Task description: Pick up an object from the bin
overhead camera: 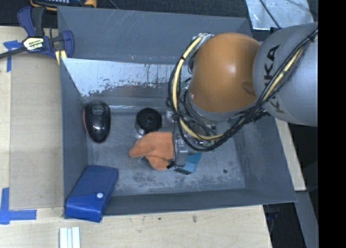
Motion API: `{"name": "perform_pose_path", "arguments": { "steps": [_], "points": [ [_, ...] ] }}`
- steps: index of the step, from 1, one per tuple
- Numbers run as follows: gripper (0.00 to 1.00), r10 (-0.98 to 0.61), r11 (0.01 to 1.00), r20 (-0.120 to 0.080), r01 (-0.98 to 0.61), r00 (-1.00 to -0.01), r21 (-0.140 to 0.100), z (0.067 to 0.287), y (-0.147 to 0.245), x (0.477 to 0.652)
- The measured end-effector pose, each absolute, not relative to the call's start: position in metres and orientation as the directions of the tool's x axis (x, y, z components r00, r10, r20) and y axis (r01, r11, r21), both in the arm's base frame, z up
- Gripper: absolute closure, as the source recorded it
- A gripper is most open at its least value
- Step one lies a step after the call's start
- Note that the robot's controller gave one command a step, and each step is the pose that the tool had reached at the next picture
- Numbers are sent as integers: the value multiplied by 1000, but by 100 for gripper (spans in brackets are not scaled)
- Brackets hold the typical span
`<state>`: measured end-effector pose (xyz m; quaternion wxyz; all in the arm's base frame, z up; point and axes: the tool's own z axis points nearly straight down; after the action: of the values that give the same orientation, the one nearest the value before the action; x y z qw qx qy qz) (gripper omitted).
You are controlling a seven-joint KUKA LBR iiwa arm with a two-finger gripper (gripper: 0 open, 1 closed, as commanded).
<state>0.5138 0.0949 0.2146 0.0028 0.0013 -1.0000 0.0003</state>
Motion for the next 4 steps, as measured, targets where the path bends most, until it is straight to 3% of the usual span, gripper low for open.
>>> {"name": "perform_pose_path", "arguments": {
  "steps": [1,2,3,4],
  "points": [
    [0,0,1000,-3,0,-1000,1,219,94,515],
    [0,-60,998,-10,-60,-998,1,181,99,541],
    [0,-288,958,1,-288,-958,0,149,99,542],
    [0,-464,886,-5,-464,-886,-1,128,94,562]
  ]
}}
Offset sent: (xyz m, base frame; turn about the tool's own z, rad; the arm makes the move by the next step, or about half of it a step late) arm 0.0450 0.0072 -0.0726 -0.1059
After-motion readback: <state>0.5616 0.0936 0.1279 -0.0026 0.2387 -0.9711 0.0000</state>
